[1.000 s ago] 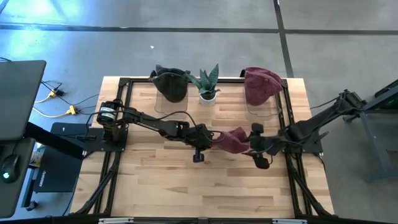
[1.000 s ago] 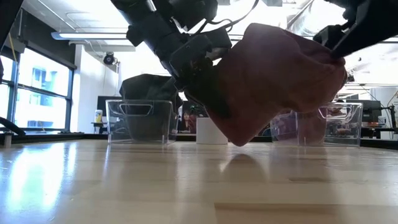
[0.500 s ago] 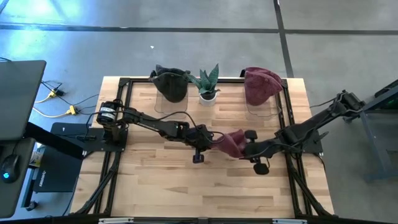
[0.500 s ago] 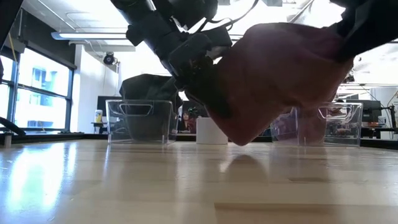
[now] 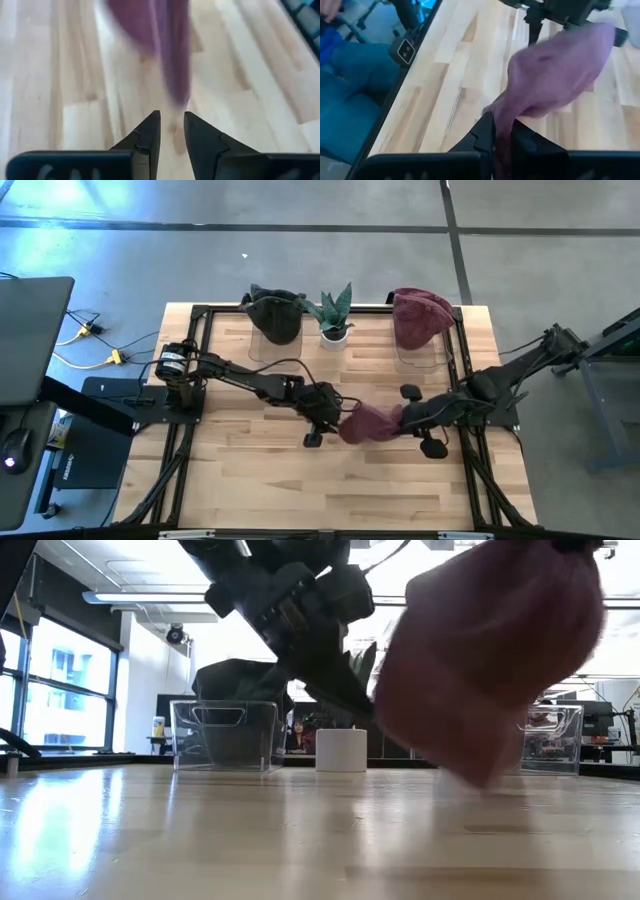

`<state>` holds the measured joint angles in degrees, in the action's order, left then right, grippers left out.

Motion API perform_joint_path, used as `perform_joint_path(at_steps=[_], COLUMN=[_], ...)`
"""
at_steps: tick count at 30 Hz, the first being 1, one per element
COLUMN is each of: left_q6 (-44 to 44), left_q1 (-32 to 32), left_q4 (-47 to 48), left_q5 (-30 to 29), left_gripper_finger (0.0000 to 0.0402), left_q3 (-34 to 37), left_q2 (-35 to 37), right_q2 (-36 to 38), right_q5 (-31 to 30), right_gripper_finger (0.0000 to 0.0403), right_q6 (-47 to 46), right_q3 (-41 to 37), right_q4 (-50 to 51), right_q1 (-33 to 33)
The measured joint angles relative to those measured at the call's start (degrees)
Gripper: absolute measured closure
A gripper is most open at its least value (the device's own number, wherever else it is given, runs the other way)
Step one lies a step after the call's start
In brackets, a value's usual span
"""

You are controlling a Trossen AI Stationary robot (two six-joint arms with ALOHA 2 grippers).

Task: Pick & Place hat
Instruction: Put the red cap into the right transparent bin

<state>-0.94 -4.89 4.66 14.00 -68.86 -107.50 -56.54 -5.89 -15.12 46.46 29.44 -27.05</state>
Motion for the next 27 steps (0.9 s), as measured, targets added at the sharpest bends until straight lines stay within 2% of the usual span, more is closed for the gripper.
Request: perform_joint_path(at_steps=[7,13,19,27], left_q6=[3.95,4.23,4.25,3.20], left_q1=[-0.27,-4.27,-11.51,-19.59], left_q4=[12.76,23.49,23.04,9.53], left_q5=[-5.02,-14.86,-24.35,-34.05], left_gripper_finger=[0.0315,0.0315,0.0315,0.0314], left_q3=[-5.10,-9.22,-9.10,-5.52], left_q2=[1.18,2.19,2.67,2.75], right_q2=[-0.52,-1.24,-1.23,-1.22], right_q5=[-2.10,-11.86,-25.96,-40.27], right_gripper_finger=[0.0388,0.0387,0.0387,0.0387], right_q6=[0.95,1.81,10.64,33.86], right_q3=[10.25,20.89,28.98,31.37], right_q4=[14.88,31.32,43.83,45.09], right_q1=[0.00,1.65,6.45,18.15])
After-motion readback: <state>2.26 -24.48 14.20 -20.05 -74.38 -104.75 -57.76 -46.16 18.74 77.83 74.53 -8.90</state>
